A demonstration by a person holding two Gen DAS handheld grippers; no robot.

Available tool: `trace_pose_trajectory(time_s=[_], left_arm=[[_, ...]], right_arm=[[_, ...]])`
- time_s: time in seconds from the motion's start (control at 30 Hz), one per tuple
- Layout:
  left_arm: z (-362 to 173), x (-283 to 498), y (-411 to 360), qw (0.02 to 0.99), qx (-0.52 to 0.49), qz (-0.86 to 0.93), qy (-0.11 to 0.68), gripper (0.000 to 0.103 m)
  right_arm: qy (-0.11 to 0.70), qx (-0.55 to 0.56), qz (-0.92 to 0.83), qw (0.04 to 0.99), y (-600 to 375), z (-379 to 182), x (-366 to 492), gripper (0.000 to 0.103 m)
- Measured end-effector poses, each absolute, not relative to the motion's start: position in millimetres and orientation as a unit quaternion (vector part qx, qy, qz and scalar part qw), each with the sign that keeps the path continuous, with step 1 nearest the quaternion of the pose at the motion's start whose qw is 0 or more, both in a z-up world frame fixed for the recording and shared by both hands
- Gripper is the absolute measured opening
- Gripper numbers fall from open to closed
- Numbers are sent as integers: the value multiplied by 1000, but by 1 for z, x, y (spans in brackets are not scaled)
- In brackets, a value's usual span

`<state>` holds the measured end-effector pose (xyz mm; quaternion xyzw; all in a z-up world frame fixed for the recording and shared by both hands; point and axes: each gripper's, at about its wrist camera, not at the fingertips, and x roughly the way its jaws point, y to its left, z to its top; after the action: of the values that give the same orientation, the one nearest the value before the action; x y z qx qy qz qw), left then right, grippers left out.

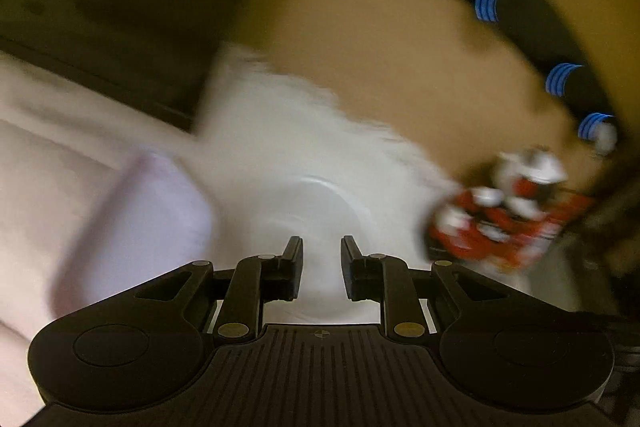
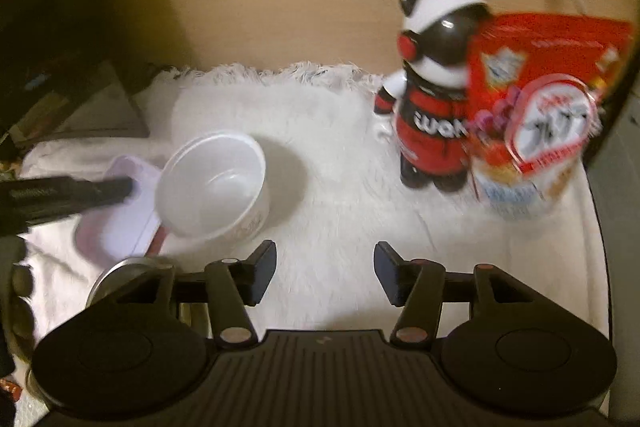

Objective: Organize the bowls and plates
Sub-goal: 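Move both grippers to the white paper cup and grasp its rim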

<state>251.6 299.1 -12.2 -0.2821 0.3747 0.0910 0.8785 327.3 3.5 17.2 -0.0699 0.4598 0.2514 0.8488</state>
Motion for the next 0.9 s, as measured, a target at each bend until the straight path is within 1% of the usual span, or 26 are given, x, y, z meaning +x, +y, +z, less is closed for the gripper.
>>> trace_pose_trajectory(time_s=[0.1,0.27,0.37,0.5,0.53,0.57,0.6,0.63,0.67,0.77,0.9], left_arm=[[-35,274,311,863,-277,108,410,23],[-60,292,312,851,-255,157,432,23],[-70,295,319,848,-257,175,429,24],[-89,305,323,837,-267,173,446,25],[-93,309,323,836,-269,167,448,25],[-95,312,321,836,-273,158,449,25],[-96,314,321,835,-281,146,450,29],[-93,313,318,836,-279,144,450,30],[-88,312,314,840,-268,146,448,28],[-68,304,303,862,-244,128,425,27],[-39,285,292,876,-270,90,389,26]], right_arm=[[480,-90,244,838,29,3,351,56],[494,-95,253,826,56,-20,372,56],[509,-64,284,810,70,-36,384,56],[545,-33,301,782,99,-73,404,55],[555,-27,302,774,106,-83,408,53],[566,-24,304,766,114,-91,411,43],[576,-23,308,757,120,-99,413,34],[584,-21,312,749,125,-104,412,31],[586,-20,315,746,128,-106,409,28],[561,-37,332,757,126,-91,393,27],[517,-49,335,786,106,-55,371,27]])
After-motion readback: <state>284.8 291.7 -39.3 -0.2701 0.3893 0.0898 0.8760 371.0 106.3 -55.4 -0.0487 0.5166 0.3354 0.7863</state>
